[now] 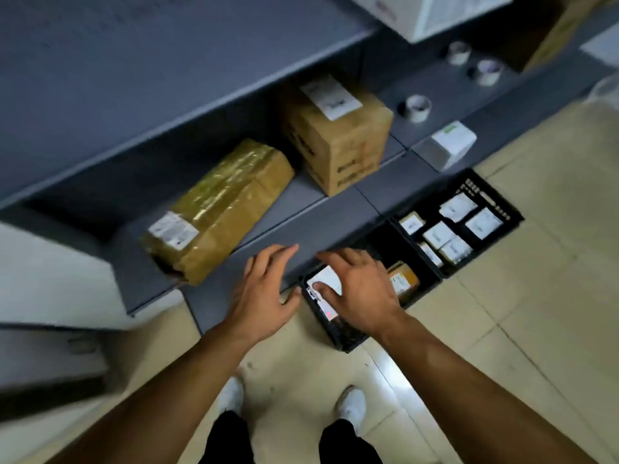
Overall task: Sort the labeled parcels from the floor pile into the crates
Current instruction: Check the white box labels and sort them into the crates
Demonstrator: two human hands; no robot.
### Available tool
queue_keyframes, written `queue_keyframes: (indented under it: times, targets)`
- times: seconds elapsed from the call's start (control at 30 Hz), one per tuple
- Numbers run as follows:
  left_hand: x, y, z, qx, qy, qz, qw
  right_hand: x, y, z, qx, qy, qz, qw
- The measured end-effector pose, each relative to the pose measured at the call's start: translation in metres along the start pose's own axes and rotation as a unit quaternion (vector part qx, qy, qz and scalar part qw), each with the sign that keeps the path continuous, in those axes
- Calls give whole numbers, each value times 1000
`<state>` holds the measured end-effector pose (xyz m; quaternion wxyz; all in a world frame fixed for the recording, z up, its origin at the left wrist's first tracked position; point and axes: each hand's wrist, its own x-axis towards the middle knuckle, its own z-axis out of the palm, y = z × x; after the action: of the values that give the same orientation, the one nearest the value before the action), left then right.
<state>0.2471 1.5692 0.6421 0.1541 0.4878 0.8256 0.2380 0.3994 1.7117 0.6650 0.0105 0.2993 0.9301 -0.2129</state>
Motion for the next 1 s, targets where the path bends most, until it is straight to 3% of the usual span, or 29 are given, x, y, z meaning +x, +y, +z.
queue_keyframes:
  times: [0.2, 0.5, 0.67, 0.83, 1.0]
  targets:
    - [-98, -13, -159, 5, 113, -10, 994, -42, -156, -80, -2, 69, -122, 990]
    - [-306, -114, -376, 69, 252, -45, 964, -92, -444, -67, 22, 152, -290, 945]
    - [-433, -173, -467, 102, 300, -119, 941, -115, -593, -43, 63, 99, -375, 919]
    - [-556, -226, -526, 103, 296, -213, 926, -128, -730, 2, 95, 19, -485, 869]
    - [-675, -265, -540, 97, 366, -346, 859, -157, -847, 68, 117, -117, -556, 814]
